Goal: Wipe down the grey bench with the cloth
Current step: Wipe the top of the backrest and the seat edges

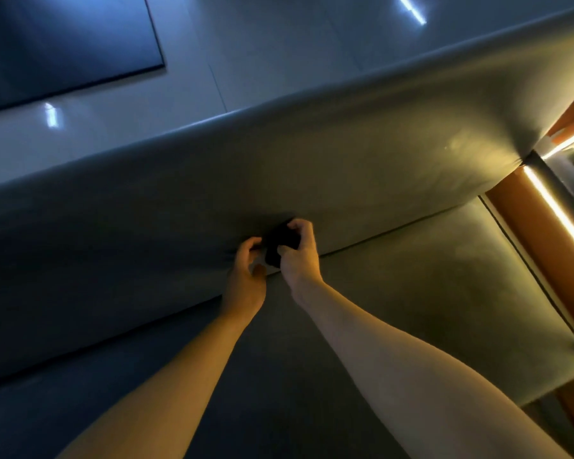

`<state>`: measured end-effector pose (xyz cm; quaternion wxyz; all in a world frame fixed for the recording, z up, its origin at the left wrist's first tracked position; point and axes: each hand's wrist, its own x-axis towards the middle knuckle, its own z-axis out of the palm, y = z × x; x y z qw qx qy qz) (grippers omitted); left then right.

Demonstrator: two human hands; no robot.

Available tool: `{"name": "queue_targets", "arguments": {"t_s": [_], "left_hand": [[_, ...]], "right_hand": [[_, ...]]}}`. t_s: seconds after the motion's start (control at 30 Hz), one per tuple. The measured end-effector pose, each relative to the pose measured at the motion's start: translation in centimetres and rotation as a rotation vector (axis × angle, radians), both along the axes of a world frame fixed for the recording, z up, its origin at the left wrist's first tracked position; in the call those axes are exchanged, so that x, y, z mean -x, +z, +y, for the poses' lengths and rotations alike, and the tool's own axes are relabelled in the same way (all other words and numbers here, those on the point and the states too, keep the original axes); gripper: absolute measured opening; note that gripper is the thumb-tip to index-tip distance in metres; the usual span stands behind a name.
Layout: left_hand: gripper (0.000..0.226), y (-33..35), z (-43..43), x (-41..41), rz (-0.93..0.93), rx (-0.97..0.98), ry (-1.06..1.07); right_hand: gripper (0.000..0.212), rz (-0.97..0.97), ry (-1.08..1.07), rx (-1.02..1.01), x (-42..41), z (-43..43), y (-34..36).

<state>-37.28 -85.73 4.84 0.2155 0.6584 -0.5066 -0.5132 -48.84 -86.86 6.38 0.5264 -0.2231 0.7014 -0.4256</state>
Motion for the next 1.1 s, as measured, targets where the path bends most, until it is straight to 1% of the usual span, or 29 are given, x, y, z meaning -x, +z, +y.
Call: {"name": "queue_targets", "arguments": {"t_s": [0.07,0.1,0.13,0.17,0.23,0.3,0.37,0.43,0.53,0.6,0.7,0.8,0.9,0.97,1.1], "left_hand": [[0.046,0.6,0.2,-1.3,-0.009,0.017,0.032],[0.047,0.8,0.2,-1.6,-0.013,0.021,0.035],[0.049,1.0,0.2,-1.7,-0.016,0.012,0.022],[0.051,1.1,0.1,-1.8,-0.021,0.003,0.001],[0.058,1.3,0.1,-1.9,-0.058,-0.013,-0.045],[0.061,1.6,0.0,-2.2,-0.069,-0.025,-0.082],[0.06,1.9,-0.1,-2.9,-0.092,-0.025,-0.099],[0.058,2.2,-0.3,-4.0,-0.112,0.013,-0.079],[0.056,3.5,-0.3,-5.6,-0.107,0.038,-0.049],[0.055,4.8,-0.4,-7.0,-0.106,0.065,-0.045],[0.057,7.0,-0.2,-9.9,-0.097,0.135,-0.004],[0.061,9.6,0.7,-13.5,0.008,0.129,0.086],[0.063,12.8,2.5,-18.0,0.12,0.107,0.126],[0.056,15.0,4.0,-21.1,0.13,0.096,0.137],[0.045,19.4,9.0,-27.0,0.099,0.096,0.098]], "right_hand": [[0.044,-0.054,0.138,-0.05,-2.4,0.7,0.8],[0.042,-0.047,0.139,-0.048,-2.9,1.0,1.2],[0.04,-0.001,0.078,-0.019,-2.7,1.2,1.4],[0.04,0.081,-0.031,0.035,-1.9,1.2,1.6],[0.042,0.224,-0.315,0.111,1.3,0.5,1.8],[0.05,0.244,-0.491,0.063,4.7,-1.1,2.3],[0.05,0.179,-0.508,0.014,5.9,-2.5,3.3],[0.045,0.145,-0.444,0.006,4.3,-3.3,4.7],[0.042,0.153,-0.302,0.065,-0.8,-2.4,6.4],[0.042,0.121,-0.208,0.105,-4.3,-1.8,7.2],[0.039,0.056,-0.039,0.092,-9.5,-1.3,8.5],[0.036,-0.021,0.128,0.019,-14.2,-0.6,10.3],[0.036,-0.009,0.282,-0.027,-18.1,1.3,12.5],[0.035,0.002,0.323,-0.05,-20.7,3.6,14.4],[0.03,-0.012,0.316,-0.069,-27.3,9.3,19.1]]}}
